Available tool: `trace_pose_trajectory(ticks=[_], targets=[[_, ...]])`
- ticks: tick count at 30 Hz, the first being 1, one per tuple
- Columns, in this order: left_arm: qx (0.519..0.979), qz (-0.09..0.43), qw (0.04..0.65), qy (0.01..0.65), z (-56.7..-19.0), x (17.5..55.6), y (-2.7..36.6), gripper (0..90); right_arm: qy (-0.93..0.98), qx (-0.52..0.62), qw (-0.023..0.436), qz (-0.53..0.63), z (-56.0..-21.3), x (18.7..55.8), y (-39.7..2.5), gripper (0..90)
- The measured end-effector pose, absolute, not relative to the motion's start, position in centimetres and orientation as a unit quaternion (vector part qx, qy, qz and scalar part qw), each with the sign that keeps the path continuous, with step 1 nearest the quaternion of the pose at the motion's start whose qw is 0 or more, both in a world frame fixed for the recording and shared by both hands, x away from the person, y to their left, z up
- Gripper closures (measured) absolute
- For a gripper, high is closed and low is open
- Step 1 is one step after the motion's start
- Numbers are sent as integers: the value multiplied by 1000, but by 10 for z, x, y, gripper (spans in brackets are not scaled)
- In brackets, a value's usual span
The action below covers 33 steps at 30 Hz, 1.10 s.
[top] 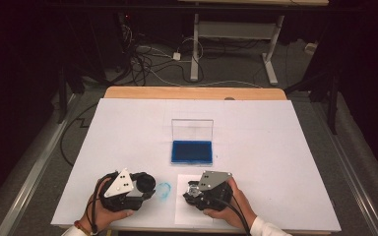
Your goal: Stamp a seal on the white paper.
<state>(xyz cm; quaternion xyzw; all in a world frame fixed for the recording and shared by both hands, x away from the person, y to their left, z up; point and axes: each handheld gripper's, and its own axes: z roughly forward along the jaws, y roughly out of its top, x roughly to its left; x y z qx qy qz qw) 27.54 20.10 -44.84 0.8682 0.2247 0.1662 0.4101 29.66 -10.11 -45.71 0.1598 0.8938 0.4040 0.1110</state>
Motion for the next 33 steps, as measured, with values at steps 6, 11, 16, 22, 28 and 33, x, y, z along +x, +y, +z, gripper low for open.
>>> trace_pose_trajectory(ticks=[6,11,16,22,28,33], targets=[[867,168,412,225,-447,276,202,363,892,171,103,406,-456,298,-101,567],[865,170,414,225,-446,276,203,363,883,174,81,429,-447,299,-103,567],[866,170,414,225,-447,276,202,363,875,171,96,442,-435,298,-105,567],[865,171,415,226,-446,276,203,363,863,176,110,461,-421,298,-115,567],[866,170,412,225,-447,276,201,363,848,181,122,484,-403,297,-129,567],[868,166,411,224,-449,278,200,363,843,179,128,490,-394,297,-135,567]])
